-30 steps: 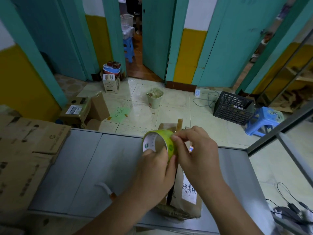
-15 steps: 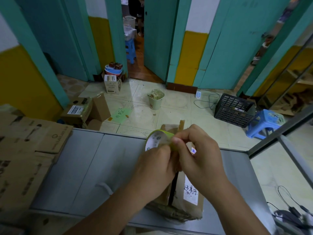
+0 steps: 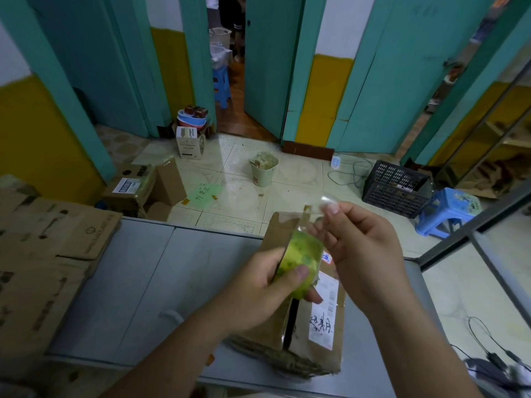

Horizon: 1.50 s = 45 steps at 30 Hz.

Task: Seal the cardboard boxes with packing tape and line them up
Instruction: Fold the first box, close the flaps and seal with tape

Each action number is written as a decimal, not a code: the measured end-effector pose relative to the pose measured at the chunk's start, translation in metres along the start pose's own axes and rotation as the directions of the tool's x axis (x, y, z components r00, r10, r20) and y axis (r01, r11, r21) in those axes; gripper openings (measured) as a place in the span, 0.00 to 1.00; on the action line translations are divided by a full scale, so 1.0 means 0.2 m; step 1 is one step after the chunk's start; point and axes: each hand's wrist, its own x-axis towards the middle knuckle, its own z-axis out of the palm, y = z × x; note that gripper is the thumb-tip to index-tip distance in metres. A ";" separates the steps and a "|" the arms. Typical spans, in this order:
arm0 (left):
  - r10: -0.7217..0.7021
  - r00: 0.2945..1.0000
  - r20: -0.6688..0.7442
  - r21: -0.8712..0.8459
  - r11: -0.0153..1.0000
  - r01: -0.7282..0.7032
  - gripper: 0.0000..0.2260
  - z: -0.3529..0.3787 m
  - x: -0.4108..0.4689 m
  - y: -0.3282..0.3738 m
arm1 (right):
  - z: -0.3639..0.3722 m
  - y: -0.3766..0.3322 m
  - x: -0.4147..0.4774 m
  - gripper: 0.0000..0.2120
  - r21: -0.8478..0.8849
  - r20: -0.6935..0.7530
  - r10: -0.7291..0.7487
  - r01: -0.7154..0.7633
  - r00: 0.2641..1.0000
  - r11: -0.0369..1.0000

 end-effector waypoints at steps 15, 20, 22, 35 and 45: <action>-0.104 0.959 -0.263 0.258 0.950 0.173 0.21 -0.03 -0.01 0.01 | 0.00 -0.03 0.02 0.09 0.049 -0.203 -0.076 0.088 0.976 0.995; -0.101 0.933 -0.347 0.312 0.925 0.216 0.31 -0.05 -0.01 0.00 | -0.02 -0.07 0.03 0.14 0.159 -0.243 -0.050 0.091 0.969 0.983; -0.042 0.931 -0.363 0.326 0.930 0.170 0.30 -0.05 -0.03 0.00 | -0.07 -0.10 0.07 0.12 0.252 -0.289 -0.010 0.086 0.957 0.964; 0.014 0.933 -0.359 0.267 0.960 0.088 0.22 -0.10 -0.13 -0.07 | -0.22 -0.05 0.29 0.05 0.406 -0.376 0.183 -0.016 0.908 0.914; -0.124 0.895 -0.429 0.349 0.891 0.291 0.23 -0.07 -0.19 -0.13 | -0.33 0.09 0.30 0.03 0.086 -0.470 -0.098 0.156 0.877 0.984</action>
